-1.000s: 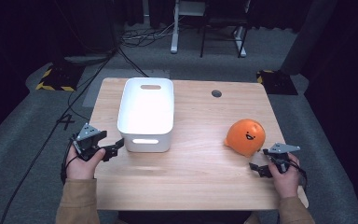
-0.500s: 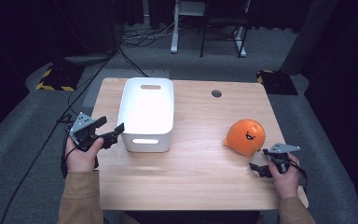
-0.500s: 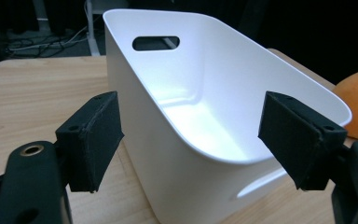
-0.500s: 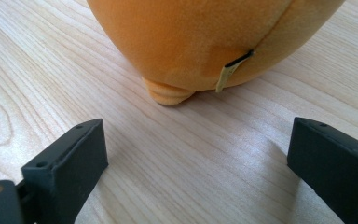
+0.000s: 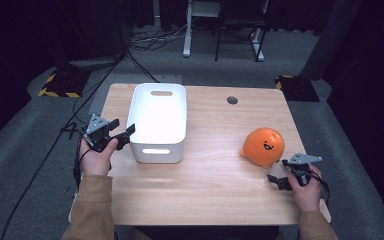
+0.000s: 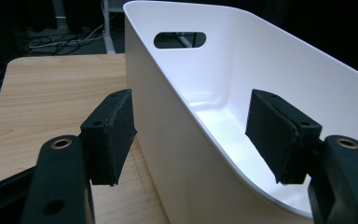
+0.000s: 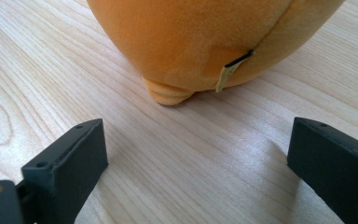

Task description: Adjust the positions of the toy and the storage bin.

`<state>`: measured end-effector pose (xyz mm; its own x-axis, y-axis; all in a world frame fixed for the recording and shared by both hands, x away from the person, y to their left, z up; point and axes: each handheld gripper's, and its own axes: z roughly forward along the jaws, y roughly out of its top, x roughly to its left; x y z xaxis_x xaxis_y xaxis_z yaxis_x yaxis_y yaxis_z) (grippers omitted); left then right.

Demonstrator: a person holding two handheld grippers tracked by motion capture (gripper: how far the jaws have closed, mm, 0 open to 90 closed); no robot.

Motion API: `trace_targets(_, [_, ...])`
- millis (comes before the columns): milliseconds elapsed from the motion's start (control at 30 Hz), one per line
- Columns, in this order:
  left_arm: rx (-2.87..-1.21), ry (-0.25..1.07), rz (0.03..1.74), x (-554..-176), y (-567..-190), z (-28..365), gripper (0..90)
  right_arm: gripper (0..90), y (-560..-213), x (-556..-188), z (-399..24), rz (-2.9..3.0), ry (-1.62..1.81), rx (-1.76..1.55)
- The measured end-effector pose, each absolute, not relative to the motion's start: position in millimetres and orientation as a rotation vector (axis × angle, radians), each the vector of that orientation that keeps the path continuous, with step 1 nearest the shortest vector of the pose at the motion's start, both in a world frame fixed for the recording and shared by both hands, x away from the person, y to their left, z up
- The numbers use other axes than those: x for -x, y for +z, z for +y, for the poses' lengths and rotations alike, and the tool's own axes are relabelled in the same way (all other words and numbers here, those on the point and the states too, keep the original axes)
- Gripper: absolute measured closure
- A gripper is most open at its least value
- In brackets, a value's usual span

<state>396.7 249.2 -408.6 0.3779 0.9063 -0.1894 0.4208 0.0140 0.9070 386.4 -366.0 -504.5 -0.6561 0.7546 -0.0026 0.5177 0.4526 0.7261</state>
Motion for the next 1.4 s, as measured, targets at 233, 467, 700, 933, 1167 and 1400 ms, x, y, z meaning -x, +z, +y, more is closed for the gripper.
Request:
trace_targets(233, [-1.63,0.579,1.221,-401,-416,247,34.7,5.0,-505,-386,-366,2.381,1.022,-1.081])
trace_targets(467, [-1.682,0.519,1.173,-397,-413,240,48.0,5.0,-505,-387,-368,2.386,1.016,-1.065])
trace_targets(700, [-1.713,0.538,1.16,-391,-411,232,48.5,5.0,-505,-386,-367,2.382,1.024,-1.077])
trace_targets(933, [-1.741,0.529,1.105,-379,-411,204,44.5,5.0,-505,-386,-367,2.381,1.022,-1.076])
trace_targets(1167, [-1.773,0.535,1.058,-361,-410,176,38.5,5.0,-505,-386,-368,2.385,1.03,-1.073])
trace_targets(1400, [-1.802,0.496,1.023,-347,-411,159,33.3,5.0,-505,-385,-369,2.387,1.029,-1.073])
